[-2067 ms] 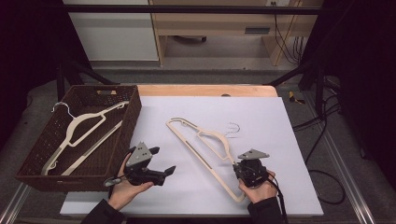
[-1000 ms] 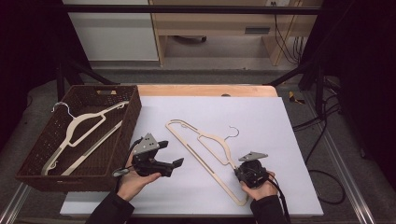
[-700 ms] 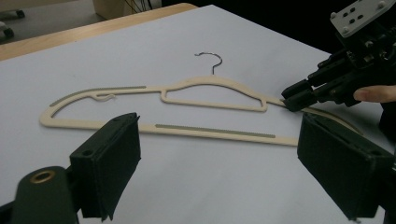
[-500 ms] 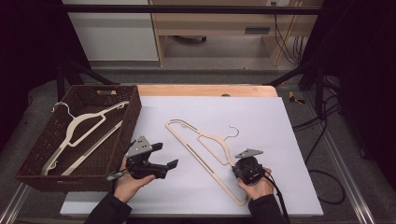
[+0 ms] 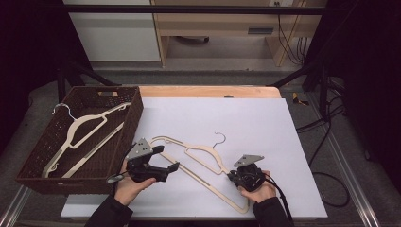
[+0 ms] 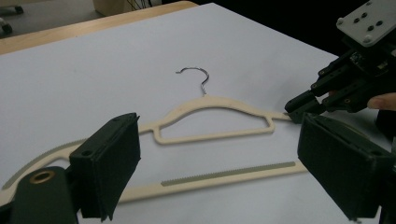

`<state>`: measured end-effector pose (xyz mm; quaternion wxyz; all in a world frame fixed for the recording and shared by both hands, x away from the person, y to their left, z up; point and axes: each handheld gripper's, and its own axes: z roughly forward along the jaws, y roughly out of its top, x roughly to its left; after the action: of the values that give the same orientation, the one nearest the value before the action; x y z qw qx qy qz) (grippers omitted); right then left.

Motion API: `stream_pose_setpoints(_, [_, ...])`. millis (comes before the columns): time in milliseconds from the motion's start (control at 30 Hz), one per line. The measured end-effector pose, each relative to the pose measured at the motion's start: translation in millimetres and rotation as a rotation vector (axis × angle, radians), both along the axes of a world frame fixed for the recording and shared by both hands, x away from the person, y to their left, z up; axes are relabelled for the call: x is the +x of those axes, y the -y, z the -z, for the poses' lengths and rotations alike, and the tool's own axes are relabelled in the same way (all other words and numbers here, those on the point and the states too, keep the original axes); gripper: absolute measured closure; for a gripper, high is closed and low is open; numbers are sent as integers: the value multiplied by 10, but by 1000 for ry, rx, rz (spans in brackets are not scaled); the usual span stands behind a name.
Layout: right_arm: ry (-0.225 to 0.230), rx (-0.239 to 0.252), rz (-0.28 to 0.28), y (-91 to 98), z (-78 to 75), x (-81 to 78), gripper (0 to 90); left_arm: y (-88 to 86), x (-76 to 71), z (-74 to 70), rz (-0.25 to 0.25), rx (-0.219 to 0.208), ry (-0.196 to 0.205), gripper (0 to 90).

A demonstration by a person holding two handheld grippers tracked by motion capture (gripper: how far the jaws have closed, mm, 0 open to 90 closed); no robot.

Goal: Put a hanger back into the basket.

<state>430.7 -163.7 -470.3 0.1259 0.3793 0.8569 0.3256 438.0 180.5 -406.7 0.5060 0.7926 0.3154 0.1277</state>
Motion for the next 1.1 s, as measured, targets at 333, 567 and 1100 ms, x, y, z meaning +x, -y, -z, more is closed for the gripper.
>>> stream_pose_setpoints(333, [3,-7,-3,-21,22,5,793,216,210,53,9,41,-40,134])
stream_pose_setpoints(567, [-10,-37,20,-25,10,-44,774,323,359,77,6,54,-44,139])
stream_pose_setpoints(1100, [100,-24,-4,-13,-290,-106,800,600,786,291,39,198,-92,185])
